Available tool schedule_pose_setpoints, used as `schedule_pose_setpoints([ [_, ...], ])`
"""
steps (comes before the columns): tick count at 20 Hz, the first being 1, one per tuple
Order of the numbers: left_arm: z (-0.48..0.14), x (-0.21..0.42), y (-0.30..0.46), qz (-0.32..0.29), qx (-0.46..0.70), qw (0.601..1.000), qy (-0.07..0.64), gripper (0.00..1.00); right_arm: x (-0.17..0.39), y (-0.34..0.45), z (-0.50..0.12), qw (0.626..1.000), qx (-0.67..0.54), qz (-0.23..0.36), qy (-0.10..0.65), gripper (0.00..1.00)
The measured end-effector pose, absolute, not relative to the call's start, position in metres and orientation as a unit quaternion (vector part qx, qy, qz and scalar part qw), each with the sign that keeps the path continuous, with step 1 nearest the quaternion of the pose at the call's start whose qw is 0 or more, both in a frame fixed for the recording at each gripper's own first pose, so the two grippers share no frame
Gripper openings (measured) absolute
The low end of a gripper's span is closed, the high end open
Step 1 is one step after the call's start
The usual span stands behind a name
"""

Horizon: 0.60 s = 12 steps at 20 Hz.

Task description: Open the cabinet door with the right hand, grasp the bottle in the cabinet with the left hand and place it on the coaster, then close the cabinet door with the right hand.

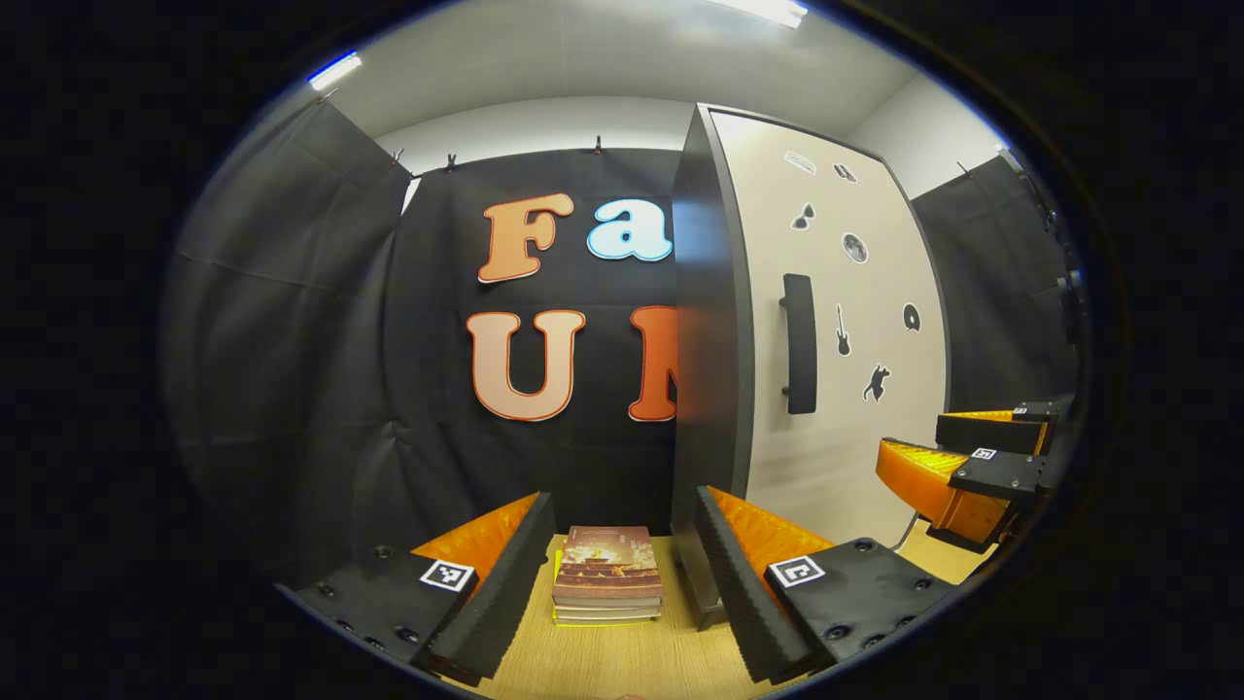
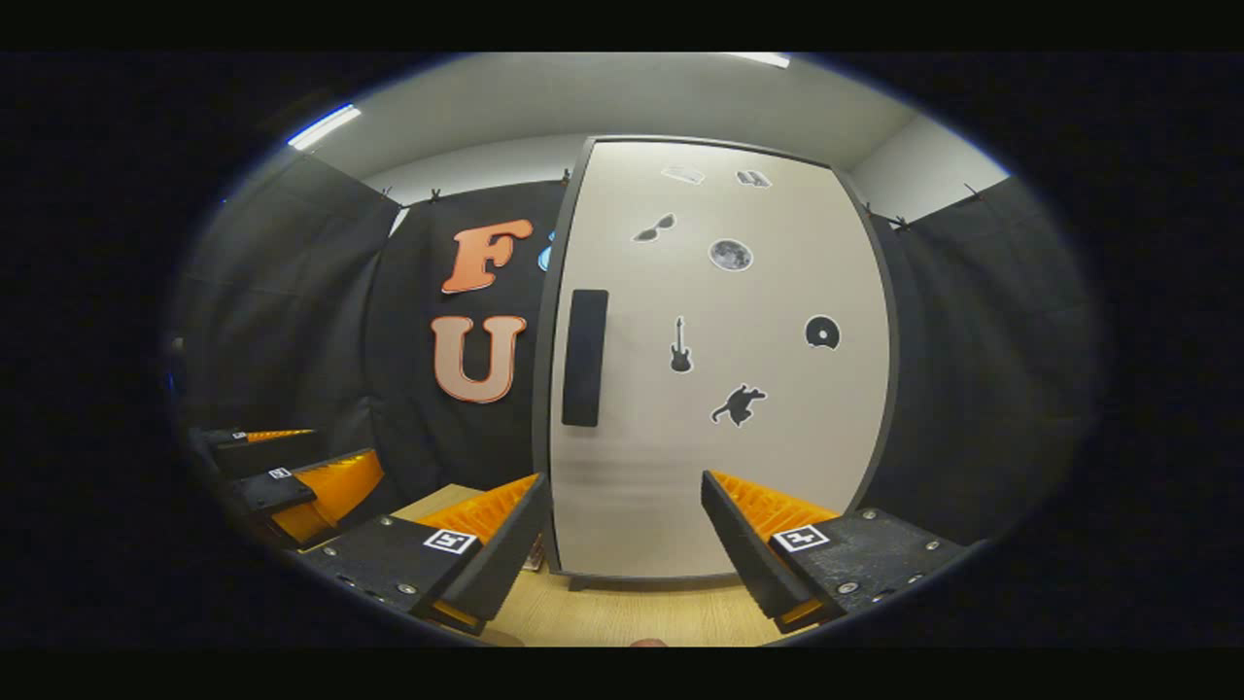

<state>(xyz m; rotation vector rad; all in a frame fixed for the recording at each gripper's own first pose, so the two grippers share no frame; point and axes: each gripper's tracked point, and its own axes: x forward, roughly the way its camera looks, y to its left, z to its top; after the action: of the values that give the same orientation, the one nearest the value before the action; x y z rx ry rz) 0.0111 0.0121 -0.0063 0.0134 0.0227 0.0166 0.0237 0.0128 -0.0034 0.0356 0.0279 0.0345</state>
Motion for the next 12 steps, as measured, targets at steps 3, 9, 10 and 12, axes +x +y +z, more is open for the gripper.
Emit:
schedule_pose_setpoints([
  [3,-0.006,0.014,0.01,0.007,0.005,1.0,0.013,0.94,0.028,0.012,0.002,1.0,0.015,0.018,0.011,0.95],
  [9,-0.005,0.016,0.012,0.012,0.002,1.0,0.007,0.94,0.053,0.018,0.03,0.999,0.012,0.028,-0.019,0.97],
  [10,-0.006,0.016,0.013,0.013,0.001,1.0,0.009,0.94,0.061,0.019,0.035,0.999,0.014,0.028,-0.024,0.95],
  [12,-0.01,0.016,0.015,0.017,-0.002,1.0,0.014,0.95,0.077,0.021,0.047,0.999,0.021,0.029,-0.033,0.95],
])
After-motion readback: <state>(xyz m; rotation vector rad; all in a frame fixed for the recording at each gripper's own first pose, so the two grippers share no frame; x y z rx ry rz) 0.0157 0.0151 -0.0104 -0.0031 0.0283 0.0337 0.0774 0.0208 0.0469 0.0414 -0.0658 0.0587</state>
